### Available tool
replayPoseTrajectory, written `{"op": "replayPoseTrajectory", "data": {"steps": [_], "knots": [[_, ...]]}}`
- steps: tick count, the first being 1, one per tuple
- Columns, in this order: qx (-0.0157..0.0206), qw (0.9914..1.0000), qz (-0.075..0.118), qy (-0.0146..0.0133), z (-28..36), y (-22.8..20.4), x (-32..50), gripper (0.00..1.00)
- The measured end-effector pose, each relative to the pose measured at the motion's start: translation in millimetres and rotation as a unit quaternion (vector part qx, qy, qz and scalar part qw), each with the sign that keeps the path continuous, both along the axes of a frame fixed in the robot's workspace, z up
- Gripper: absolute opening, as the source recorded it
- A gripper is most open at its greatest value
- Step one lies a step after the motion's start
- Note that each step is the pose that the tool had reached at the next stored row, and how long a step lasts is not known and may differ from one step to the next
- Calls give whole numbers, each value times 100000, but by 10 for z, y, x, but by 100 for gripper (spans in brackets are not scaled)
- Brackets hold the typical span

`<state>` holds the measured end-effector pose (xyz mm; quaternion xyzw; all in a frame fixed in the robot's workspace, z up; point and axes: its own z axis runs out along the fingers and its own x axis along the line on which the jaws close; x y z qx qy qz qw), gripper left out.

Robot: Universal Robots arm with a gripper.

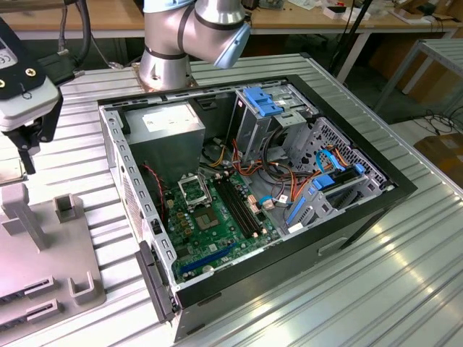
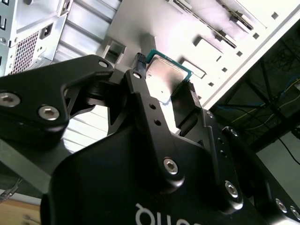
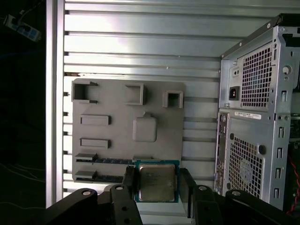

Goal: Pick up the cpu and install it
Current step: 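Pick up the cpu and move it towards the insertion slot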

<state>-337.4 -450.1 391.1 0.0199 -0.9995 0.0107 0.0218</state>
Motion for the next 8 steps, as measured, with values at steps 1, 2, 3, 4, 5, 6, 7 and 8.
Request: {"op": "replayPoseTrajectory", "data": {"steps": [1, 2, 3, 4, 5, 6, 7, 8], "knots": [[2, 100000, 3, 2, 0, 0, 13, 47], [5, 100000, 1, -3, 0, 0, 18, 47], [4, 100000, -4, -1, 0, 0, 18, 47], [3, 100000, -9, -1, 0, 0, 18, 47], [-20, 100000, 2, 1, 0, 0, 22, 47], [-81, 100000, 2, 2, 0, 0, 22, 47], [-90, 100000, 2, 1, 0, 0, 22, 47], [-91, 100000, 1, 2, 0, 0, 22, 47]]}}
